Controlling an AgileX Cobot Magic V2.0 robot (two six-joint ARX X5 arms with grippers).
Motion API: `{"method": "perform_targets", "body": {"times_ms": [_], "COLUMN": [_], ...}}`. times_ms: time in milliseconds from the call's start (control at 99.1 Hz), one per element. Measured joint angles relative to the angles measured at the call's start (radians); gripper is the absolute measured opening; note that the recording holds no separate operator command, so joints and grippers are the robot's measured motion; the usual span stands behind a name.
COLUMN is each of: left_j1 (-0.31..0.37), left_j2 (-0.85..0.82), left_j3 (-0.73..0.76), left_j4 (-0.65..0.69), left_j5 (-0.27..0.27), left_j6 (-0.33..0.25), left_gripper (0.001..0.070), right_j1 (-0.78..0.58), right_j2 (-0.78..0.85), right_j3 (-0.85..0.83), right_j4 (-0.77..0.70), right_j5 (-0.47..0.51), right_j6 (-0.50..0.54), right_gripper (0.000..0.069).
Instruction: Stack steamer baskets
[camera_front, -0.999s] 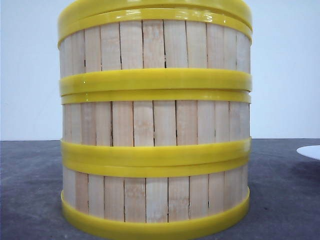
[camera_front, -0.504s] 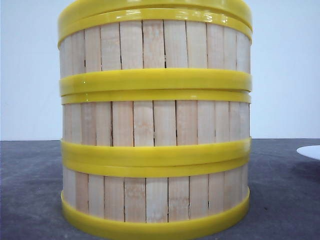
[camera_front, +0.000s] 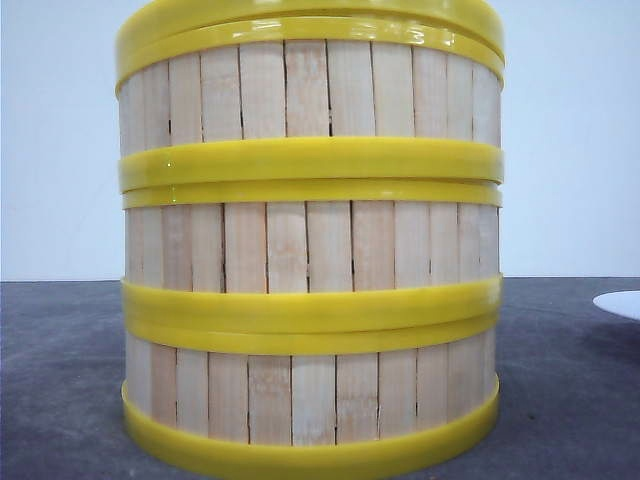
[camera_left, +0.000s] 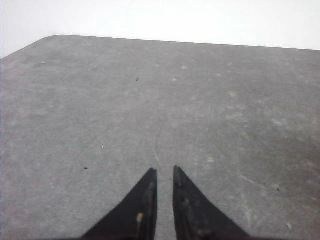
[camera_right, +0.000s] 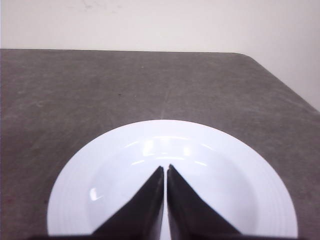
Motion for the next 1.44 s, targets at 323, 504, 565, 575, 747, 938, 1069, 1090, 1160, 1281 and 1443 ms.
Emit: {"method": "perform_targets", "body": {"times_ms": [323, 504, 565, 575, 747, 938, 1069, 1090, 1160, 1281, 1443], "left_j1": [0.0, 0.0, 0.0, 0.0, 0.0, 0.0, 0.0, 0.0, 0.0, 0.0, 0.0], "left_j2": [0.0, 0.0, 0.0, 0.0, 0.0, 0.0, 0.0, 0.0, 0.0, 0.0, 0.0], "left_j3": [0.0, 0.0, 0.0, 0.0, 0.0, 0.0, 0.0, 0.0, 0.0, 0.0, 0.0], "left_j4": [0.0, 0.0, 0.0, 0.0, 0.0, 0.0, 0.0, 0.0, 0.0, 0.0, 0.0], "left_j5": [0.0, 0.0, 0.0, 0.0, 0.0, 0.0, 0.0, 0.0, 0.0, 0.0, 0.0], "left_j6": [0.0, 0.0, 0.0, 0.0, 0.0, 0.0, 0.0, 0.0, 0.0, 0.0, 0.0], "left_gripper": [0.0032, 0.0032, 0.0032, 0.0032, 0.0032, 0.0032, 0.0032, 0.0032, 0.0032, 0.0032, 0.0032], "right_j1": [0.0, 0.0, 0.0, 0.0, 0.0, 0.0, 0.0, 0.0, 0.0, 0.0, 0.0], "right_j2": [0.0, 0.0, 0.0, 0.0, 0.0, 0.0, 0.0, 0.0, 0.0, 0.0, 0.0], "right_j3": [0.0, 0.0, 0.0, 0.0, 0.0, 0.0, 0.0, 0.0, 0.0, 0.0, 0.0], "right_j4": [0.037, 0.038, 0.038, 0.038, 0.038, 0.038, 0.038, 0.038, 0.038, 0.038, 0.038], "right_j5": [0.0, 0.0, 0.0, 0.0, 0.0, 0.0, 0.0, 0.0, 0.0, 0.0, 0.0], "right_j6": [0.002, 0.002, 0.002, 0.002, 0.002, 0.002, 0.002, 0.002, 0.002, 0.003, 0.006], "right_gripper": [0.0005, 0.0005, 0.0005, 0.0005, 0.0005, 0.0005, 0.0005, 0.0005, 0.0005, 0.0005, 0.0005]}}
